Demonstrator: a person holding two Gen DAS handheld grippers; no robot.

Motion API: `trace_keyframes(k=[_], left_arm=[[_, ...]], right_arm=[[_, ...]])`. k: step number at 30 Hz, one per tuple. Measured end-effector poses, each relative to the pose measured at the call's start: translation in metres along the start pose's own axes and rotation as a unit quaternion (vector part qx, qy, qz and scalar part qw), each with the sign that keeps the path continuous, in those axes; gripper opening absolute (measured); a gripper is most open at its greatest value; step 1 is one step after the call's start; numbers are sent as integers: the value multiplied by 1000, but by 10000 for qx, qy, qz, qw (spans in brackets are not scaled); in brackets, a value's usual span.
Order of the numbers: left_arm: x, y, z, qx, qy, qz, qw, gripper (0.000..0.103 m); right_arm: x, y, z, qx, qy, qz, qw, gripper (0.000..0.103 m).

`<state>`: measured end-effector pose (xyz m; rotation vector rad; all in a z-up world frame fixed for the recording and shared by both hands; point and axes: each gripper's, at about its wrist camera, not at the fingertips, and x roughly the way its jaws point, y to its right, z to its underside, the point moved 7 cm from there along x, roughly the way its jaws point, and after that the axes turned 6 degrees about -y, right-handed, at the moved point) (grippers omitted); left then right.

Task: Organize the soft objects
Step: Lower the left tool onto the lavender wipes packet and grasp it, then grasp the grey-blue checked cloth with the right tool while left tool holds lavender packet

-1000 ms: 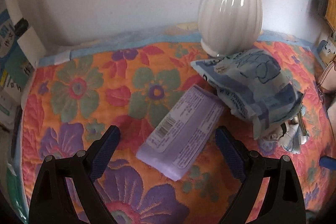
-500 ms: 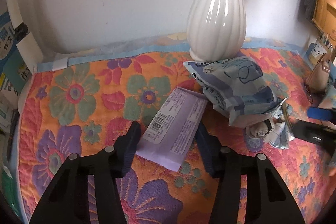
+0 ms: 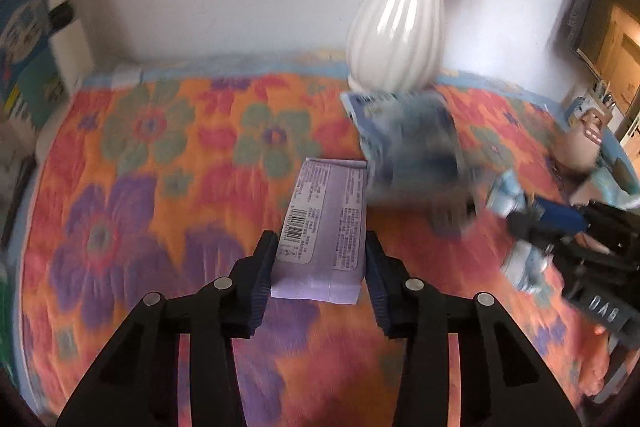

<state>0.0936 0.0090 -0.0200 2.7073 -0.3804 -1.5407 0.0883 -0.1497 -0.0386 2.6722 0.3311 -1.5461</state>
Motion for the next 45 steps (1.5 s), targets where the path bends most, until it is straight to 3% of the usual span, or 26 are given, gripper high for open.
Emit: trace_keyframes(k=[5, 8, 12, 14, 15, 16, 17, 18, 19, 23, 26, 30, 33, 38, 45], left_arm=[[-42, 4, 53, -390, -43, 323, 9987, 39], [-58, 15, 84, -420, -157, 502, 9977, 39], [-60, 42, 109, -247, -329, 570, 9975, 40], [-60, 55, 114, -44, -382, 559, 9977, 45], [-61, 58, 116, 14, -394, 566, 9976, 53], [-62, 59, 115, 46, -373, 546, 9978, 63], [-65, 60, 115, 67, -312, 486, 9983, 68], [-68, 58, 113, 97, -208, 392, 9990, 71], [-70, 57, 108, 155, -85, 260, 9995, 71], [-49, 55, 96, 281, -151, -16, 9995, 71], [-39, 56, 97, 370, -150, -135, 9991, 71], [-40, 61, 99, 520, -92, -177, 9984, 71], [-41, 58, 98, 434, -54, -192, 9989, 65], [-43, 58, 98, 372, 31, -5, 9993, 37], [-45, 62, 99, 441, 84, 3, 9990, 36]], right_arm=[[-47, -1, 38, 113, 113, -302, 9994, 30], [-58, -9, 64, -62, -59, -408, 9991, 30], [-50, -15, 96, -320, -297, -191, 9989, 30], [-43, -13, 108, -213, -450, -259, 9984, 34], [-43, -10, 109, -154, -427, -316, 9985, 41], [-47, -8, 112, -44, -398, -412, 9984, 58], [-52, -3, 115, 155, -361, -519, 9979, 67], [-56, -1, 118, 297, -314, -596, 9973, 85], [-60, 2, 121, 413, -251, -683, 9965, 91], [-60, 6, 135, 840, -371, -915, 9916, 92], [-59, -4, 132, 690, -425, -603, 9949, 98], [-48, -19, 125, 348, -496, -164, 9980, 98], [-41, -24, 119, 227, -434, -23, 9988, 97], [-39, -31, 113, 78, -339, 53, 9994, 73], [-43, -30, 114, 100, -148, 166, 9997, 34]])
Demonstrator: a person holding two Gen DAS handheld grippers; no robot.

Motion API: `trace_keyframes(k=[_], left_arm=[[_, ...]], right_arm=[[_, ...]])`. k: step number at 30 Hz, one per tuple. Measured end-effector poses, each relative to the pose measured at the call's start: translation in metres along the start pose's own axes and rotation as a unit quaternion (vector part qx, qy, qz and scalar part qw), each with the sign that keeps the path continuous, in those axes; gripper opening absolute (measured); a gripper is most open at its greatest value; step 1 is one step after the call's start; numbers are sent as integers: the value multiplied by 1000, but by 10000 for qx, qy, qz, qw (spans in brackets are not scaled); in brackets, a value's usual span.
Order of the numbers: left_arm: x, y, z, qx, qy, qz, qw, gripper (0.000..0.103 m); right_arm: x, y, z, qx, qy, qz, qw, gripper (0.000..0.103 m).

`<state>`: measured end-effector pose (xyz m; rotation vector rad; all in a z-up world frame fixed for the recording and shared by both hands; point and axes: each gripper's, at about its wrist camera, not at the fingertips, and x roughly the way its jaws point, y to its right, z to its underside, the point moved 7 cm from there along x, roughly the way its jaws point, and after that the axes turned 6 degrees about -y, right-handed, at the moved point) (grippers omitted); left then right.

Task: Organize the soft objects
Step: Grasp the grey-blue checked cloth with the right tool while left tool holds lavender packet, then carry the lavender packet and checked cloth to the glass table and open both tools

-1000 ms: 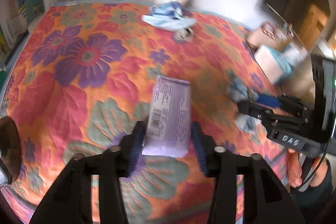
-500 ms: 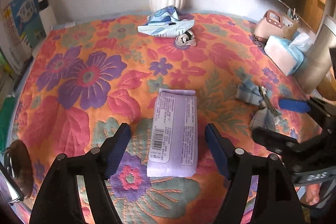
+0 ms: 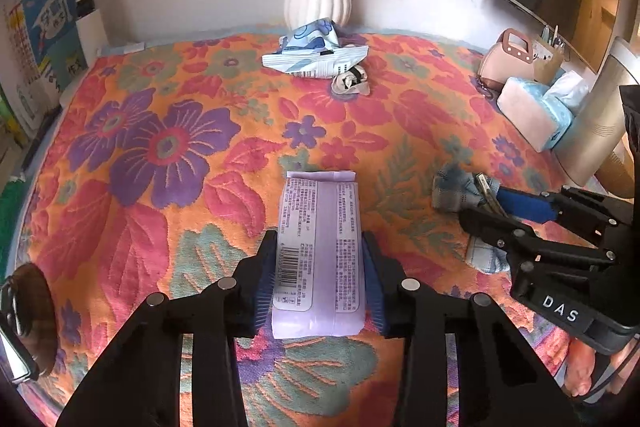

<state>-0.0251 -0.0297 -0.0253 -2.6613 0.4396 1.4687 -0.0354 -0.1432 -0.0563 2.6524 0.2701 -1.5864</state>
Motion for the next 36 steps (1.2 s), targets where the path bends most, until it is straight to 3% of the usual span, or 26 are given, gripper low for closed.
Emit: trace_keyframes(k=[5, 9, 13, 22, 28, 36], left_arm=[[-15, 0, -2, -31, 309, 336, 9990, 36], [-18, 7, 0, 89, 320, 165, 9993, 36], [-22, 22, 5, 253, 352, 219, 9988, 36], [-42, 98, 6, 766, 419, 939, 9917, 36], [-59, 165, 4, 1330, 508, 1325, 9809, 36], [-85, 262, 0, 2109, 571, 1977, 9556, 36]], right_arm=[[-8, 4, 3, 205, 116, -459, 9987, 28], [-15, 11, 12, 420, 117, -621, 9971, 28], [-24, 25, 24, 590, 5, -701, 9958, 28], [-73, 76, 57, 1152, -30, -794, 9902, 28], [-115, 129, 76, 1601, 190, -724, 9843, 28], [-172, 204, 98, 2140, 697, -427, 9734, 28]])
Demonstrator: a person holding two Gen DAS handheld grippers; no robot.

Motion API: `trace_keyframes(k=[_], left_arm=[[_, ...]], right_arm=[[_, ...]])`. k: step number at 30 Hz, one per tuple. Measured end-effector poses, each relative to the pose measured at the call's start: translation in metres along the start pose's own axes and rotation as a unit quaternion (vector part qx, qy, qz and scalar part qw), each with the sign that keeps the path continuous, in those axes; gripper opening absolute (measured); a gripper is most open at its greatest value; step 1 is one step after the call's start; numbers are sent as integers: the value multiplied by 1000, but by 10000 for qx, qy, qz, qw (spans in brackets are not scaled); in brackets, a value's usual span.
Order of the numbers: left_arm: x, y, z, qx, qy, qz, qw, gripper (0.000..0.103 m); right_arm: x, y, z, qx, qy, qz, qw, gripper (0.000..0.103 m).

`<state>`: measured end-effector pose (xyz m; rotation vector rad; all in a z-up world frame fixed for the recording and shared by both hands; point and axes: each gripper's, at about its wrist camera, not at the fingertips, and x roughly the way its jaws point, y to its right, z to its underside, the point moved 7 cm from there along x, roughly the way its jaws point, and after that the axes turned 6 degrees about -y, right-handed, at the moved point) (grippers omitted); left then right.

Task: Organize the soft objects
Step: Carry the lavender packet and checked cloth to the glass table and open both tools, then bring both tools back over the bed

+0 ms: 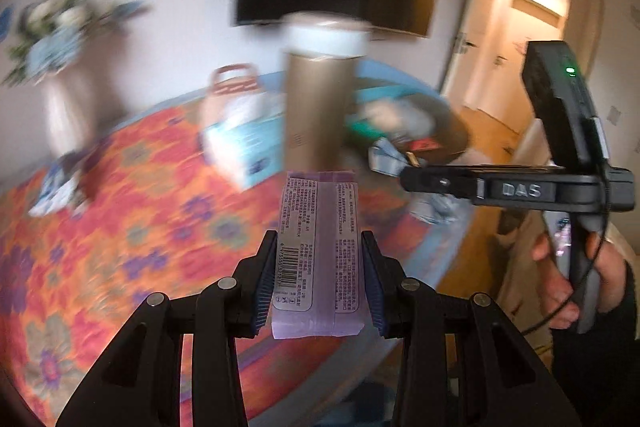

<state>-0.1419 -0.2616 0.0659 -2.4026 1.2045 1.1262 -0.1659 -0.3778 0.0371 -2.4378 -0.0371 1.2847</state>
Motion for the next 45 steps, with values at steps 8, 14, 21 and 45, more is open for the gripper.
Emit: trace_keyframes(k=[8, 14, 21, 45], left_arm=[[33, 77, -67, 571, 181, 244, 9979, 36], [86, 107, -123, 460, 236, 169, 9985, 36], [142, 117, -143, 627, 92, -121, 9979, 60], [-5, 74, -68, 1146, 673, -605, 9893, 84]], right_arm=[[-60, 83, -32, 690, 767, 300, 9942, 28], [-74, 159, -76, 1495, 1123, 701, 9799, 28], [-41, 203, -103, 1809, 629, 925, 9771, 43], [-108, 92, -33, 237, 1318, 786, 9879, 59]])
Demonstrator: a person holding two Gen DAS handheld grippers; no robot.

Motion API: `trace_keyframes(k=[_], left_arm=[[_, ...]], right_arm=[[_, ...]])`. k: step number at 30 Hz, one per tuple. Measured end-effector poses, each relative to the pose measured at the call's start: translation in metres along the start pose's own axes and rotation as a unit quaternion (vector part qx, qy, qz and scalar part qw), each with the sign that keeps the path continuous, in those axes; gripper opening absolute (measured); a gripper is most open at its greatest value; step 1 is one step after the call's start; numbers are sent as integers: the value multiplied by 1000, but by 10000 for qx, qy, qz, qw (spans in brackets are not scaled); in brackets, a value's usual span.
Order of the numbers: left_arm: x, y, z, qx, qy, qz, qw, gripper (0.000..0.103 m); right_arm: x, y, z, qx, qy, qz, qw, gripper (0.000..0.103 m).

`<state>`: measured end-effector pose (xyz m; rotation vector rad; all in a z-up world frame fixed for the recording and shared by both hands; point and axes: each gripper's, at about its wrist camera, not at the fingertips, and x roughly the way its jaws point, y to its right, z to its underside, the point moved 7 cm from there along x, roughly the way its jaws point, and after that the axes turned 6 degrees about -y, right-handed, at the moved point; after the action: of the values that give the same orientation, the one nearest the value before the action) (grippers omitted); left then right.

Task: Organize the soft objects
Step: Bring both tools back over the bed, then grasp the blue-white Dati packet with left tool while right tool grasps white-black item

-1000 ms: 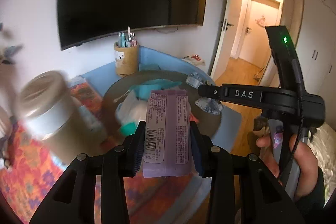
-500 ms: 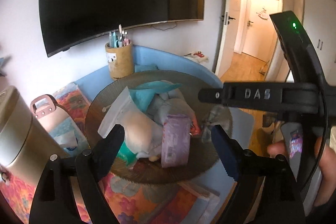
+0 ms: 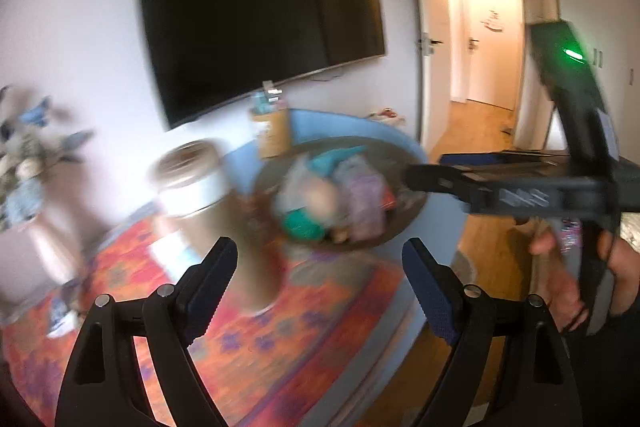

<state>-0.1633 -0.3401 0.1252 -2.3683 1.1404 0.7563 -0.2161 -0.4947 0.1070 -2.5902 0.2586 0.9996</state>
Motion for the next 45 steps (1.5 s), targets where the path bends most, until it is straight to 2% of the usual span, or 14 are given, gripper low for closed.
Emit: trace_keyframes(k=[5, 7, 9, 12, 18, 25, 27, 30, 33, 34, 35, 37, 41, 45], left_arm=[[-28, -78, 31, -660, -118, -669, 9955, 84], [-35, -109, 45, -1013, -146, -912, 9906, 84], [-39, -147, 64, -1455, -238, -1132, 9826, 84], [-37, -208, 95, -2003, -508, -1698, 9636, 84], [-8, -298, 152, -2447, -1057, -2343, 9349, 84], [23, -337, 214, -3245, -1115, -2103, 9155, 83], [31, -342, 228, -3563, -1381, -2004, 9021, 83], [22, -345, 228, -3715, -1129, -2058, 8983, 84], [25, -347, 231, -3795, -1176, -1956, 8966, 84], [27, -348, 232, -3806, -1214, -1911, 8966, 84], [28, -348, 232, -3818, -1223, -1881, 8966, 84], [28, -350, 233, -3850, -1235, -1868, 8953, 84], [31, -352, 238, -3986, -1325, -1789, 8897, 84], [29, -353, 240, -4060, -1284, -1729, 8881, 87]], right_arm=[[-12, -102, 22, -1539, -7, -622, 9861, 62], [-7, -145, 31, -2041, -87, -699, 9764, 81], [5, -188, 40, -2490, -135, -765, 9654, 88], [34, -239, 57, -2859, -426, -1053, 9515, 88], [132, -293, 69, -3067, -1332, -608, 9405, 89], [217, -332, 57, -2668, -1923, -761, 9413, 89], [235, -339, 56, -2544, -1852, -854, 9453, 89], [261, -339, 62, -2256, -1783, -859, 9539, 90], [286, -333, 78, -2052, -1816, -862, 9578, 90], [291, -330, 84, -2016, -2027, -747, 9553, 90], [288, -333, 82, -2135, -1913, -652, 9558, 90], [284, -338, 84, -2278, -1800, -605, 9550, 103], [295, -343, 97, -2583, -2102, -395, 9421, 103], [294, -341, 97, -2559, -2118, -407, 9423, 103]])
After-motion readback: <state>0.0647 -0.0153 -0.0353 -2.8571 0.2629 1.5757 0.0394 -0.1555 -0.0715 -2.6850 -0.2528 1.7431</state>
